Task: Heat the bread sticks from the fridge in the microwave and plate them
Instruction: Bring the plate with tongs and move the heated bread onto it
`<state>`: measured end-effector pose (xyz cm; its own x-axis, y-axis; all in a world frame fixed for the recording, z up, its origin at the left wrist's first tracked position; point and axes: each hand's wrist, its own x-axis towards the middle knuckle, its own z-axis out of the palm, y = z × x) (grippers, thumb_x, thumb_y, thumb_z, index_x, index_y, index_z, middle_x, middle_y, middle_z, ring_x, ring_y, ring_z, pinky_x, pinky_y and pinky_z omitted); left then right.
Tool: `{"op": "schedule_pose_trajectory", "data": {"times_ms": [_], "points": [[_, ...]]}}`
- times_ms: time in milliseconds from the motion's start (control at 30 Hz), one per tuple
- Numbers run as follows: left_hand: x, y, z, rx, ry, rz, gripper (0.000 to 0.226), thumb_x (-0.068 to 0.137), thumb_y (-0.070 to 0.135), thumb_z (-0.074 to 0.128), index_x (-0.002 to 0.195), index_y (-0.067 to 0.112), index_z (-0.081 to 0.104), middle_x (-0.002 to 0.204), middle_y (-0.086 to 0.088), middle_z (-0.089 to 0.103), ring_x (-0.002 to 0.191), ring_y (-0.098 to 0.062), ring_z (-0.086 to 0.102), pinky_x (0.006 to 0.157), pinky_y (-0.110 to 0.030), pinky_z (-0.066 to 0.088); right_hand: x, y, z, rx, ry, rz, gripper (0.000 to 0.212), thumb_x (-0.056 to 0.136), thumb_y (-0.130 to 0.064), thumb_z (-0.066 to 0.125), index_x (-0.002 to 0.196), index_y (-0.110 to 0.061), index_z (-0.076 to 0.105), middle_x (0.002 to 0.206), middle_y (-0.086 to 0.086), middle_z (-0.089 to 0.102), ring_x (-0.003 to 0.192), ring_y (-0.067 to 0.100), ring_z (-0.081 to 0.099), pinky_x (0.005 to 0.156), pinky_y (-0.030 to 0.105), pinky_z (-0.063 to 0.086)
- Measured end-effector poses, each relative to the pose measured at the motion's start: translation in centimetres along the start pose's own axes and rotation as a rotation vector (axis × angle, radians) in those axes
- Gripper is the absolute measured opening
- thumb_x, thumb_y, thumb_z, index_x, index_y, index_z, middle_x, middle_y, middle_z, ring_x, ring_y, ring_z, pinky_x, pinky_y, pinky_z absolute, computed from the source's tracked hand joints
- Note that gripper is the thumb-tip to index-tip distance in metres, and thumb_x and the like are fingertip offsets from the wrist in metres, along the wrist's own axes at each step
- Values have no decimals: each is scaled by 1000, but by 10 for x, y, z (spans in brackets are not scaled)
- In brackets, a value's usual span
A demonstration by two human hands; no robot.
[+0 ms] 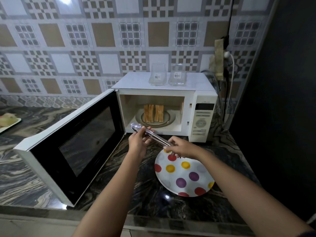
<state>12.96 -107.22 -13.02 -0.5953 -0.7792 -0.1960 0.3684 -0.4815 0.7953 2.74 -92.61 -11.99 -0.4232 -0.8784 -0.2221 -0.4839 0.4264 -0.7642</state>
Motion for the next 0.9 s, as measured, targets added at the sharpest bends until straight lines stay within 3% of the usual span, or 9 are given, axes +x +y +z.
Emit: {"op": "schedule_pose_trajectory", "data": {"times_ms": [67,167,367,467,533,633,733,800,900], "points": [[-3,-1,3,-7,-57,-19,15,95,10,49,105,0,53,98,-16,65,74,-21,70,52,-25,56,3,-9,5,167,-68,37,33,96,-45,41,101,-13,46,82,4,64,56,12,59,54,28,43],[0,-2,0,23,-108,-36,25,95,12,48,114,-4,52,103,-19,65,81,-23,69,56,-24,57,8,-12,10,294,-91,29,33,101,-38,32,102,-9,49,66,5,53,35,7,42,36,18,34],[17,-6,-28,450,-93,3,21,95,25,51,87,9,61,80,-8,64,74,-19,60,63,-23,50,29,-1,17,231,-66,57,27,100,-33,37,83,-16,49,63,-2,44,35,4,32,36,18,25],[39,-19,-55,828,-58,93,31,95,41,44,100,16,62,101,-9,69,94,-25,63,82,-37,53,47,2,15,-110,130,58,28,98,-39,39,84,-18,48,66,-3,47,54,9,46,53,28,33],[48,-26,-73,1088,-61,167,36,97,35,42,115,10,61,116,-15,66,110,-29,60,98,-37,45,58,1,15,-267,258,88,28,98,-41,36,86,-18,44,74,1,52,73,22,52,59,32,34],[50,-34,-87,1320,-119,133,38,98,27,42,128,6,51,131,-17,56,123,-30,51,100,-28,36,77,-6,19,-324,355,170,35,99,-43,32,104,-11,45,105,16,60,96,34,57,69,36,40],[63,-47,-103,1525,-276,136,53,98,29,41,144,6,31,150,-17,32,141,-27,27,115,-27,17,102,-15,26,-369,357,265,54,98,-46,33,128,-3,38,131,19,50,116,37,51,82,38,42],[74,-53,-112,1713,-337,166,59,99,34,35,149,9,15,157,-14,12,146,-26,9,118,-30,5,119,-23,32,-353,397,300,56,96,-47,36,130,-3,37,133,17,47,117,37,51,86,40,44],[85,-60,-119,1842,-370,254,60,100,40,27,150,16,6,159,-6,1,147,-21,-2,118,-34,-1,141,-36,38,-310,460,375,59,94,-49,43,130,-4,36,133,15,45,117,36,51,84,41,44]]}}
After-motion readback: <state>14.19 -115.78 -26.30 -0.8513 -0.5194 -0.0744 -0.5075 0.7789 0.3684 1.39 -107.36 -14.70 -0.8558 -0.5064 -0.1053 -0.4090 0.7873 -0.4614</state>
